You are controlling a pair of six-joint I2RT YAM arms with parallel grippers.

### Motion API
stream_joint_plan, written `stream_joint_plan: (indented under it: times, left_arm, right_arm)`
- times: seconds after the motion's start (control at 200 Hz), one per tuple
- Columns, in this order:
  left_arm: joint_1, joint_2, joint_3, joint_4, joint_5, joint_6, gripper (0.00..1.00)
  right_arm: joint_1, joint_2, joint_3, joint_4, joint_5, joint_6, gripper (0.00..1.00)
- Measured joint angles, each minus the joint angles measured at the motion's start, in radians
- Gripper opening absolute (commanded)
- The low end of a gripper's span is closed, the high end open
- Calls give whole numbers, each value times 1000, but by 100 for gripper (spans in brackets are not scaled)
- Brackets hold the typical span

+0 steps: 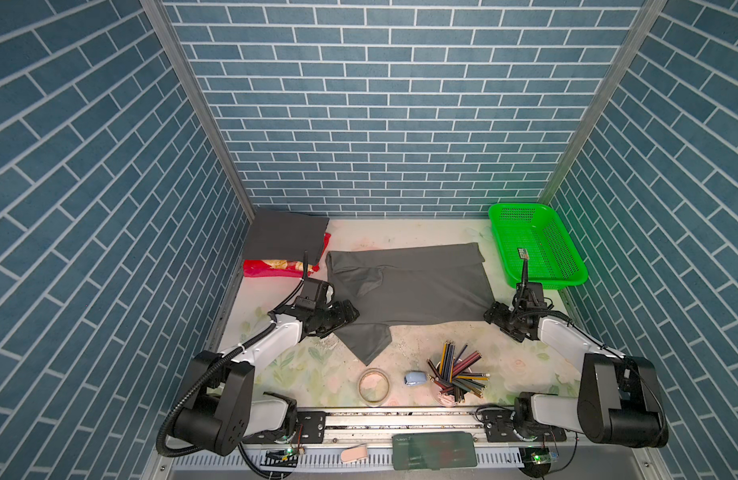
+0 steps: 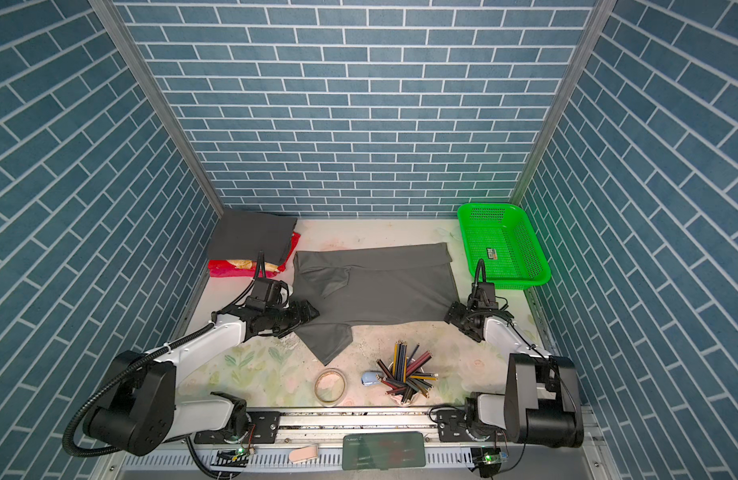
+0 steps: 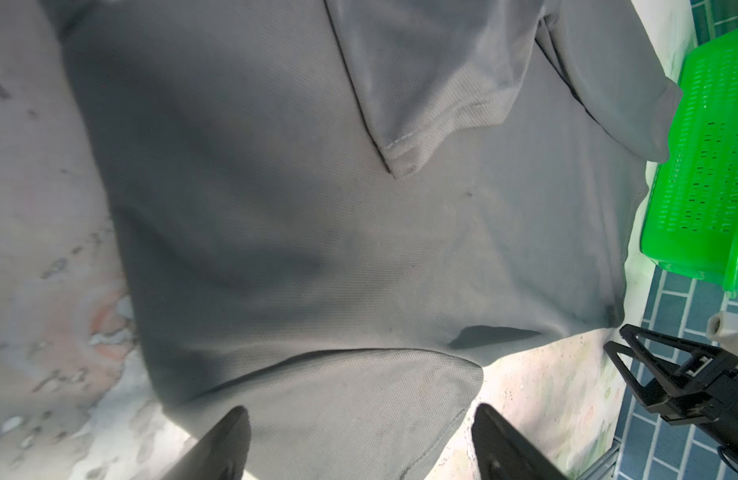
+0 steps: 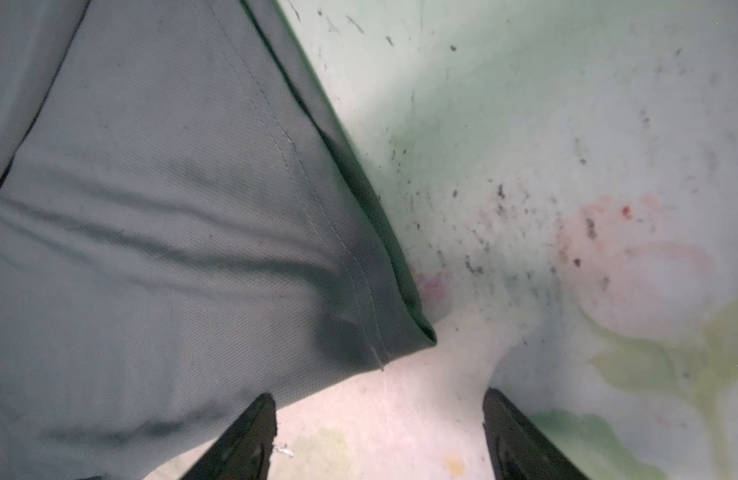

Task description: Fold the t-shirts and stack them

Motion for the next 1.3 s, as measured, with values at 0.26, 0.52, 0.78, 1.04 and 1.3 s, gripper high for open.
stream_joint_plan:
  times: [0.26, 0.52, 0.78, 1.04, 1.3]
  left_arm:
    - [-4, 0, -13, 1, -7, -8, 86]
    - [-3, 0, -13, -24, -23, -10, 86]
    - [1, 13, -1, -102, -42, -26, 84]
    - [-25, -58, -97, -88, -8, -129, 76]
    - [-106, -54, -117, -47, 0, -205, 61]
  right_arm:
    - [-29, 24, -25, 84, -45, 63, 46]
    - [-35, 63, -42, 161, -63, 89, 19]
    - [-39, 96, -42, 207, -76, 87, 2]
    - [-39, 97, -41, 220, -85, 84, 1]
    - [-40, 107, -41, 241, -100, 84, 1]
